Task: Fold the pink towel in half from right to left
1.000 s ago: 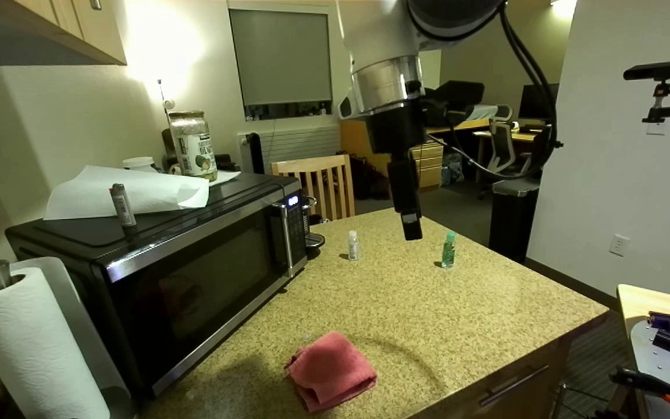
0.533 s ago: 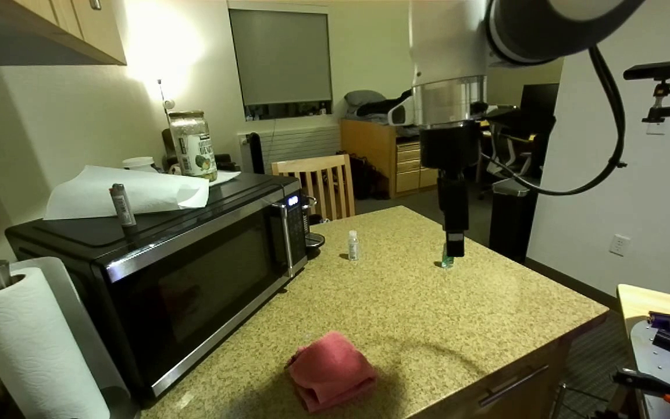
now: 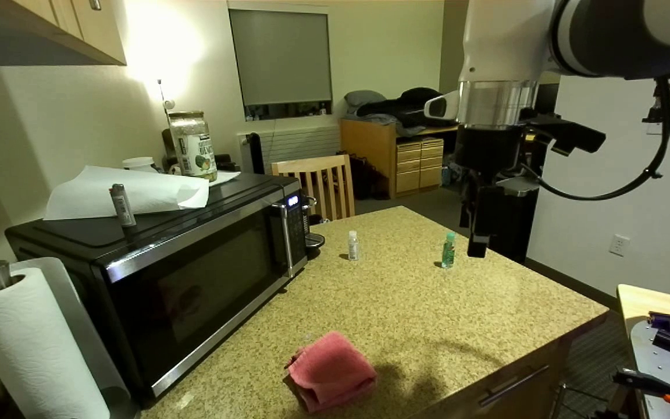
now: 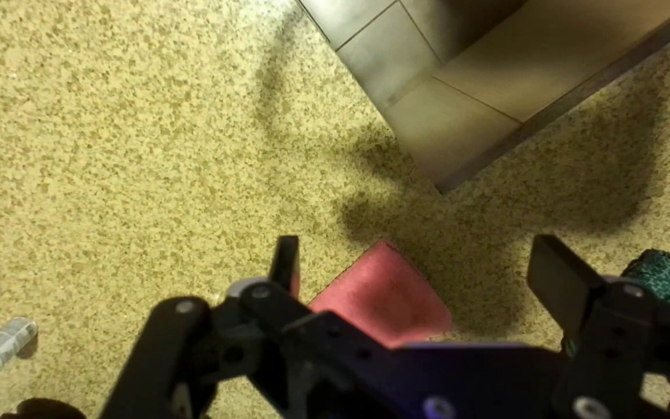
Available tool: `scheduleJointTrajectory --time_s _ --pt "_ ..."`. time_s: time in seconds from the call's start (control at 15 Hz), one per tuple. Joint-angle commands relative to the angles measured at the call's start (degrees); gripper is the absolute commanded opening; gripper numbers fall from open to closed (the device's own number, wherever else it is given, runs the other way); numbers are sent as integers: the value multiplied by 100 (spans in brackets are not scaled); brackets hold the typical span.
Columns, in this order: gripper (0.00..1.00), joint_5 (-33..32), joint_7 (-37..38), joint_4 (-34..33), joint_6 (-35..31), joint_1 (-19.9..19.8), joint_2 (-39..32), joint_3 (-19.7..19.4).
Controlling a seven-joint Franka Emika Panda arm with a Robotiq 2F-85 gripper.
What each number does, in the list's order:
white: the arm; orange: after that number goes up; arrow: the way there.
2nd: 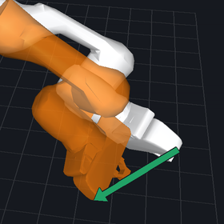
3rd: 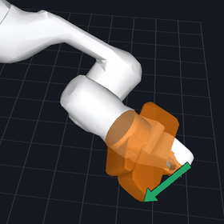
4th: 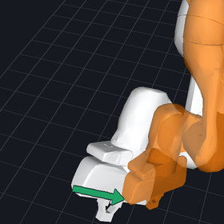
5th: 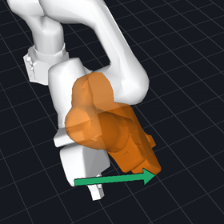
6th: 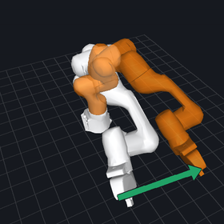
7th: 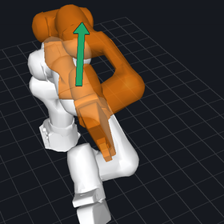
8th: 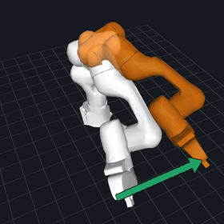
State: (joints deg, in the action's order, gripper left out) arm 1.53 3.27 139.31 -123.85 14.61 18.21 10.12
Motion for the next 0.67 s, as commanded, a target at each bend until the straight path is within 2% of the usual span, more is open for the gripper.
scheduleJointTrajectory --time_s 0.0,0.6 --pt "100 -168 136 338 -477 -122 268 157" --pt "100 -340 300 542 -1180 -158 299 229"
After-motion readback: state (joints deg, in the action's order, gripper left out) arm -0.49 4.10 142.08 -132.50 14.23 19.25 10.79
